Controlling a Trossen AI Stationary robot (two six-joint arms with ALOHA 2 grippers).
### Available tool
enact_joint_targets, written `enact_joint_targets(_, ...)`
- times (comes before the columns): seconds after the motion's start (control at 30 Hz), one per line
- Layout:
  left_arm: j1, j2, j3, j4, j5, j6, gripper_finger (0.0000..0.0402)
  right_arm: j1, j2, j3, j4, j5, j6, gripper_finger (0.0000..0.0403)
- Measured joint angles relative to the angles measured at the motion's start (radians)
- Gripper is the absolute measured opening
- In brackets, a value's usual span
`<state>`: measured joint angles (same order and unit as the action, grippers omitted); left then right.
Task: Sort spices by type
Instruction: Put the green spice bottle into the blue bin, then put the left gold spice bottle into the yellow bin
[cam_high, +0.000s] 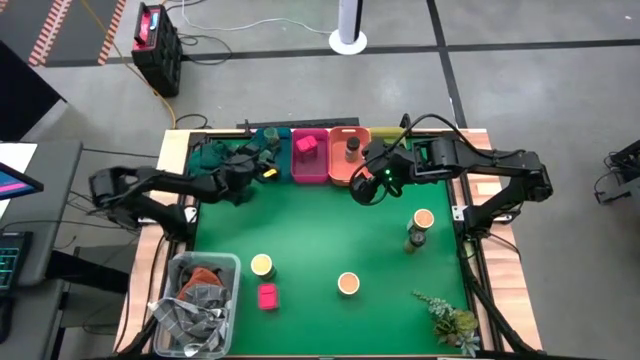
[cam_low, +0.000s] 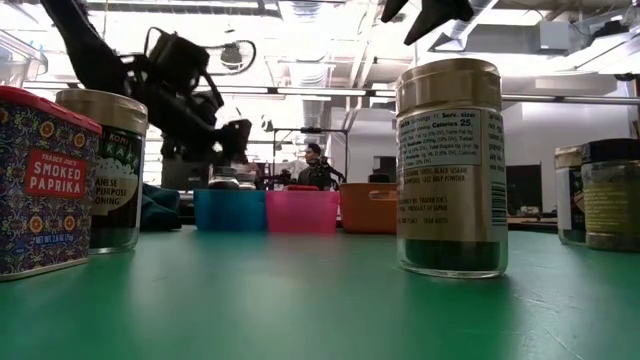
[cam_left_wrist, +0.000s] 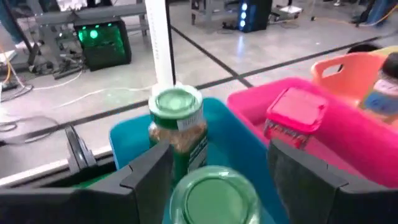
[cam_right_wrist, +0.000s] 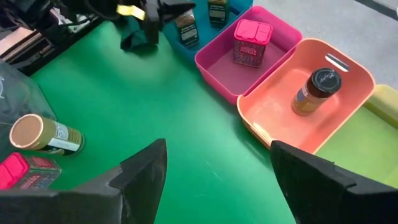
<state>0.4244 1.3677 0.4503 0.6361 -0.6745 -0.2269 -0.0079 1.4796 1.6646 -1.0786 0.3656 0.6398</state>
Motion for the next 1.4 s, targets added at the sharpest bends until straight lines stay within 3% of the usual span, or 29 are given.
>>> enact_joint_targets(0.17, -0.054, -0.179, 0.020, -0.049, 0.008, 0.089, 0.0248, -0.001, 0.000, 0.000, 0.008, 0.000, -0.010, 0.0310)
enact_joint_targets(0.27, -0.105, -0.277, 0.078, -0.170, 0.094, 0.158, 0.0248, -0.001, 0.013, 0.000, 0.010, 0.000, -0.014, 0.0310)
enact_joint_targets(0.4, -0.191, -0.366, 0.212, -0.481, 0.324, 0.227, 0.0248, 0.020, 0.048, 0.000, 0.040, -0.003, -0.020, 0.0310)
enact_joint_targets(0.5, -0.253, -0.387, 0.347, -0.748, 0.485, 0.179, 0.0248, 0.043, 0.085, 0.000, 0.043, -0.008, -0.016, 0.0310)
enact_joint_targets(0.67, -0.331, -0.344, 0.563, -1.243, 0.632, 0.001, 0.0248, 0.091, 0.129, -0.001, 0.032, -0.009, -0.012, 0.0310)
enact_joint_targets(0.77, -0.389, -0.317, 0.631, -1.421, 0.711, -0.079, 0.0248, 0.116, 0.146, 0.000, 0.039, -0.004, -0.012, 0.0310)
enact_joint_targets(1.0, -0.537, -0.251, 0.643, -1.500, 0.774, -0.207, 0.0262, 0.164, 0.163, 0.000, 0.040, 0.056, 0.048, 0.0310)
enact_joint_targets(1.4, -0.648, -0.006, 0.643, -1.491, 0.815, -0.234, 0.0380, 0.289, 0.163, 0.000, -0.037, 0.141, 0.186, 0.0310)
